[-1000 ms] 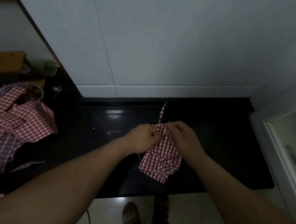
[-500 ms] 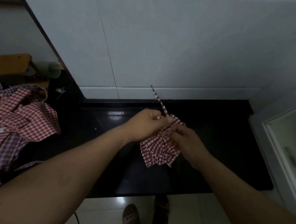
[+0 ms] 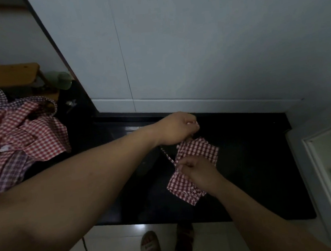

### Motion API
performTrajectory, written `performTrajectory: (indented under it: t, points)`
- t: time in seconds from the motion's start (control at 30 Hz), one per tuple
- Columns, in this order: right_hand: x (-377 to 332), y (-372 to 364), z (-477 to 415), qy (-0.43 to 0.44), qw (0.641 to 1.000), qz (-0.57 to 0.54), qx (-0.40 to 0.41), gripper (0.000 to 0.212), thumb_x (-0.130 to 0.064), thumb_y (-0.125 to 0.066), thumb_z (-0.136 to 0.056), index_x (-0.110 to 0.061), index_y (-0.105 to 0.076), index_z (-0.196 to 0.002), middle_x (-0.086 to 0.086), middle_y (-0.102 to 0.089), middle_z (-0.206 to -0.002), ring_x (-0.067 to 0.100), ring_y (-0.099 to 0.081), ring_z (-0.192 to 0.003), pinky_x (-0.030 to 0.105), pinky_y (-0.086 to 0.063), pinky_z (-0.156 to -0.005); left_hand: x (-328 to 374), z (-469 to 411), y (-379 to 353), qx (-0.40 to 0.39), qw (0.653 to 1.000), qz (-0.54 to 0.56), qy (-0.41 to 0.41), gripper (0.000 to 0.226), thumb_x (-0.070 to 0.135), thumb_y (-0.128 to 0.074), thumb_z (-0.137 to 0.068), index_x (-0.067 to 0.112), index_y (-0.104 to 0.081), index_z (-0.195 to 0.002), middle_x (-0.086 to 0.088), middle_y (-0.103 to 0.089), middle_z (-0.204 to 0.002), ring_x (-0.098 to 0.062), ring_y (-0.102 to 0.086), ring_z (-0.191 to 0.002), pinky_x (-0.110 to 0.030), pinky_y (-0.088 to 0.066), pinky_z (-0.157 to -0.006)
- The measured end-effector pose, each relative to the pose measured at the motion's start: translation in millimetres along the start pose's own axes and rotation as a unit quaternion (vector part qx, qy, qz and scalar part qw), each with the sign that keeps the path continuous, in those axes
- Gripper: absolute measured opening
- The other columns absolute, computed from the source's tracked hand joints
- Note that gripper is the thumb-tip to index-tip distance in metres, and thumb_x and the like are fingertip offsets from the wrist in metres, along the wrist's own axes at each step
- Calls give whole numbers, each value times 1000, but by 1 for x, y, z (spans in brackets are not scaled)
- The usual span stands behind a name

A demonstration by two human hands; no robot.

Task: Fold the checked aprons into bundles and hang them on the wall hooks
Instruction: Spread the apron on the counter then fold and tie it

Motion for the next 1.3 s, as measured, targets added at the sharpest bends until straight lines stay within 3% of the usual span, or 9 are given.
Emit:
performTrajectory:
  t: [0.07, 0.17, 0.3, 0.43, 0.67, 0.8, 0.9, 1.07, 1.3]
  points:
    - [0, -2, -1, 4, 1000, 0, -3, 18, -16, -61, -101, -10, -75, -92, 8, -72, -82, 7, -59, -70, 21, -45, -65, 7, -9, -13, -28, 1000, -3, -6, 34, 28, -54, -107, 14, -56, -76, 0, -61, -70, -4, -52, -58, -27, -44, -64]
    - [0, -6, -2, 3, 1000, -18, -2, 19, -27, -63, -102, -16, -74, -91, -6, -72, -85, 2, -63, -76, 19, -44, -70, 9, -13, -25, -46, 999, 13, -3, 32, 32, -51, -108, 14, -60, -84, 0, -67, -78, -6, -57, -68, -28, -45, -71]
    - [1, -3, -3, -19, 998, -65, 19, 27, -27, -60, -103, -6, -72, -91, 0, -68, -81, 12, -62, -76, 20, -46, -67, -24, 8, -30, 112, 994, -11, -4, 29, 47, -61, -101, 18, -52, -100, 2, -61, -89, -7, -53, -75, -30, -44, -67]
    - [3, 4, -3, -30, 998, -55, -9, 29, -24, -51, -107, -2, -70, -102, 9, -68, -86, 15, -60, -78, 25, -48, -73, -82, 50, -67, 83, 993, -82, 10, 12, 35, -52, -102, 28, -44, -99, 6, -58, -93, -12, -59, -82, -37, -49, -76]
    - [12, 10, -8, -14, 999, -50, -7, 12, -17, -61, -100, -7, -62, -105, 12, -73, -87, 16, -64, -75, 43, -54, -80, -98, 56, -95, 85, 996, 13, -5, 10, 13, -56, -103, 22, -61, -106, 4, -71, -99, -7, -67, -88, -29, -53, -78]
    - [14, 13, -6, -17, 999, -29, -17, 11, -20, -58, -103, -10, -61, -107, 9, -70, -89, 14, -63, -75, 36, -51, -74, -98, 54, -93, 78, 995, 52, 28, 11, 26, -59, -103, 28, -63, -93, 5, -72, -87, -11, -68, -82, -34, -55, -76]
    - [15, 16, -4, -37, 998, -43, 0, 15, -21, -62, -101, -9, -58, -108, 12, -72, -89, 13, -62, -73, 30, -50, -68, -94, 53, -93, 69, 993, 93, 32, 19, 21, -62, -104, 23, -63, -85, 14, -65, -76, 6, -57, -73, -19, -48, -71]
    - [18, 17, 1, -53, 993, -102, 27, 18, -20, -63, -100, -6, -57, -110, 14, -70, -86, 18, -61, -73, 30, -49, -66, -94, 52, -100, 63, 971, 212, 90, 19, 15, -58, -106, 13, -61, -88, 23, -58, -56, 9, -50, -53, -9, -39, -55]
    - [26, -3, 11, 65, 988, 99, 93, 20, -10, -62, -94, -24, -63, -108, -7, -68, -88, 7, -66, -81, 35, -57, -78, -102, 47, -102, 58, 971, 204, 113, 23, 24, -62, -104, 22, -64, -81, 14, -59, -67, 3, -50, -60, -20, -42, -63]
Point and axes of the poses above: each hand's wrist, its own z-axis away from the middle knuckle, its own y-axis out of the back of the hand, x = y × z, the point moved 2 cm from there along -z, towards the middle knuckle
